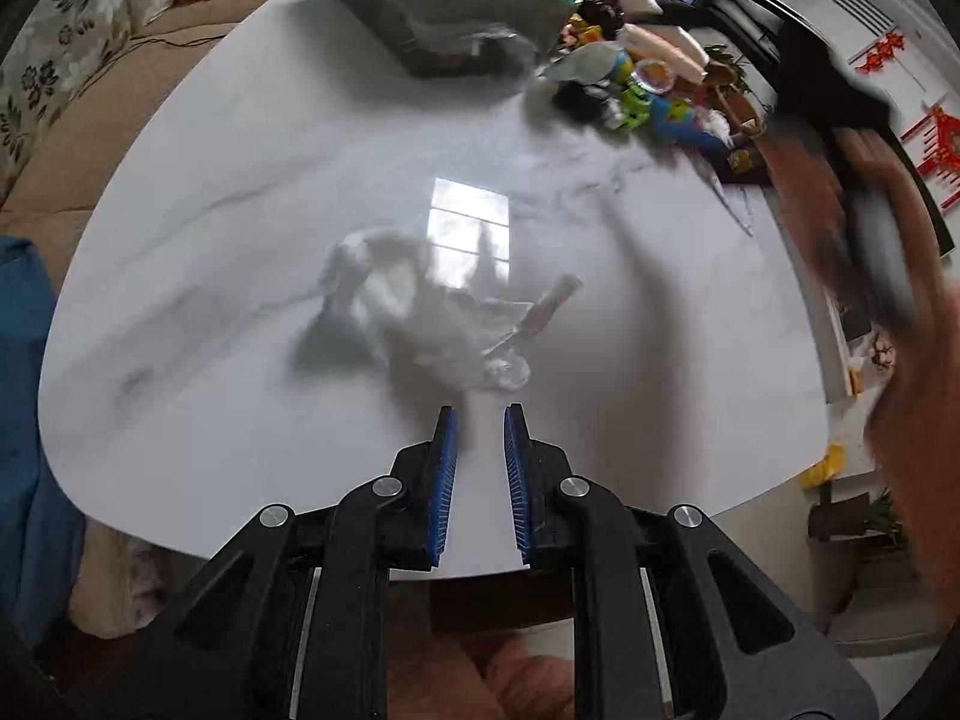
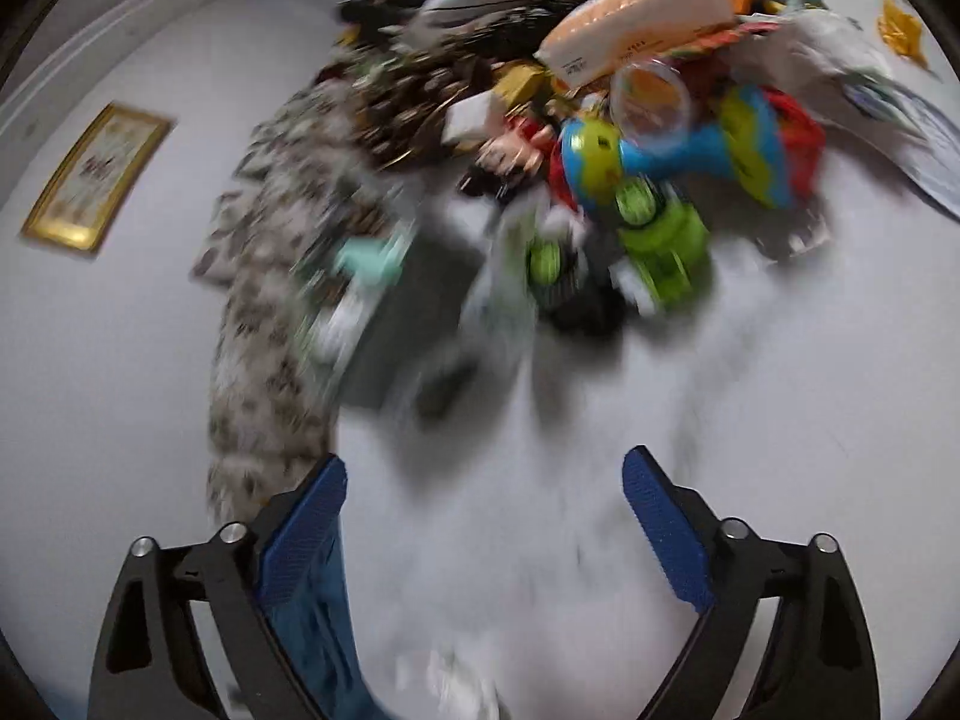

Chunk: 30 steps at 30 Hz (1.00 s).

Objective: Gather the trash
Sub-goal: 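Grasp a white tissue with the left tool while the right tool grasps a clear plastic bag, then drop the tissue and plastic bag into the cardboard box by opening both tools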

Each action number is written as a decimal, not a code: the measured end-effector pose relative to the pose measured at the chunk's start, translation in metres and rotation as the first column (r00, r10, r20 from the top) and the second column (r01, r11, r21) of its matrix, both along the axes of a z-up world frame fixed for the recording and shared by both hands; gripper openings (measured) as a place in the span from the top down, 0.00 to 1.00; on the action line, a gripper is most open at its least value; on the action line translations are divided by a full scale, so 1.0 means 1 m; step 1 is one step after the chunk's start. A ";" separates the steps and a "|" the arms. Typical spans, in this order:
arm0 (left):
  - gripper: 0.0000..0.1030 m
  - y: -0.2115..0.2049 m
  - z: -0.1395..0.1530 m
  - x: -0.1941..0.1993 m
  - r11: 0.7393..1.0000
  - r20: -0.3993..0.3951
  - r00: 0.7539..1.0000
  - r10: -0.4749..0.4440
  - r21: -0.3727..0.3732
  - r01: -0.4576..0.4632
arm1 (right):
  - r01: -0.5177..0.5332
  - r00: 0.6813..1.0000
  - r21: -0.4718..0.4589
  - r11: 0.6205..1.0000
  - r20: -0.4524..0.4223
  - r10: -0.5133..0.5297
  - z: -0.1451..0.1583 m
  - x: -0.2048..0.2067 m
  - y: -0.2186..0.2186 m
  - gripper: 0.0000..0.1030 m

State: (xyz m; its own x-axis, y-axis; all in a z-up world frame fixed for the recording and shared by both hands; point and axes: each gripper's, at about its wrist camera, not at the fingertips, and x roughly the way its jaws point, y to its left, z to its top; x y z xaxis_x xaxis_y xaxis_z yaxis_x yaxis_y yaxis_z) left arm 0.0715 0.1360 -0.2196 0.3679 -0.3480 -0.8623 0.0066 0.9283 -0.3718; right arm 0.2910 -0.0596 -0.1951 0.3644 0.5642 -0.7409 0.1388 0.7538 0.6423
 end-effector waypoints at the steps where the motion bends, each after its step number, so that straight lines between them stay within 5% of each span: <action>1: 0.84 0.003 -0.003 -0.001 1.000 -0.002 1.000 0.004 0.002 -0.004 | 0.007 1.000 -0.005 1.000 -0.012 -0.007 -0.002 0.010 0.004 0.23; 3: 0.84 0.009 -0.008 0.001 1.000 -0.006 1.000 0.019 -0.011 -0.019 | 0.034 0.999 -0.047 0.998 -0.038 -0.036 -0.007 0.025 0.008 0.38; 5: 0.84 0.016 -0.009 0.004 0.999 -0.005 0.999 0.039 -0.034 -0.040 | 0.047 0.996 -0.037 0.998 -0.077 -0.050 -0.014 0.027 0.006 0.66; 10: 0.39 0.023 -0.009 0.013 1.000 0.003 1.000 0.016 -0.015 -0.016 | 0.025 1.000 -0.030 0.999 -0.006 -0.026 0.007 0.019 -0.002 0.70; 17: 0.32 0.019 -0.026 0.050 1.000 -0.037 0.999 0.026 0.014 -0.025 | -0.035 0.991 0.140 0.990 0.135 0.016 0.071 -0.027 -0.035 0.70; 20: 0.32 0.005 -0.028 0.062 0.995 -0.028 1.000 -0.001 0.104 0.004 | -0.064 0.986 0.181 0.981 0.160 0.035 0.083 -0.057 -0.051 0.70; 22: 0.37 -0.004 -0.028 0.066 0.992 -0.005 1.000 -0.023 0.127 0.023 | -0.068 0.988 0.214 0.975 0.153 0.035 0.081 -0.076 -0.061 0.70; 24: 0.86 -0.007 -0.031 0.070 0.996 -0.017 0.999 -0.048 0.081 0.049 | -0.060 0.991 0.244 0.968 0.131 0.029 0.074 -0.094 -0.069 0.70; 30: 0.88 0.000 -0.028 0.056 0.999 -0.039 0.999 -0.010 -0.042 0.008 | -0.054 0.995 0.304 0.951 0.096 0.026 0.058 -0.150 -0.092 0.70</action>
